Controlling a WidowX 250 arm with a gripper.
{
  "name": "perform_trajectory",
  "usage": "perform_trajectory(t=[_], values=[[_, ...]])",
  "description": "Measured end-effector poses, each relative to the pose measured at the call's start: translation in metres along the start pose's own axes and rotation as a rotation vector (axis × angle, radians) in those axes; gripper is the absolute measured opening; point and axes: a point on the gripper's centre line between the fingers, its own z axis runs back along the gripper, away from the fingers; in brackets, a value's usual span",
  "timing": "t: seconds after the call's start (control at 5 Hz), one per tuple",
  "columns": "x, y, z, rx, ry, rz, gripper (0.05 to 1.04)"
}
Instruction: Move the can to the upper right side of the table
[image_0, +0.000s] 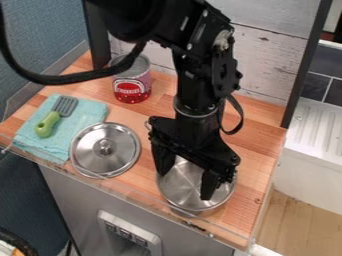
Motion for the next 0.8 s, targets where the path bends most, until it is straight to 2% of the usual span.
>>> perform_trajectory(t=[0.2, 0.4, 0.6, 0.8], values=[[-0.001, 0.0, -0.004, 0.001, 0.017, 0.002, 1.001], [0.018, 0.029, 0.011, 0.003, -0.015, 0.127, 1.001], [0.037, 0.044, 0.031, 0.018, -0.055, 0.146, 1.001], [0.05, 0.073, 0.051, 0.043, -0.089, 0.203, 1.001]])
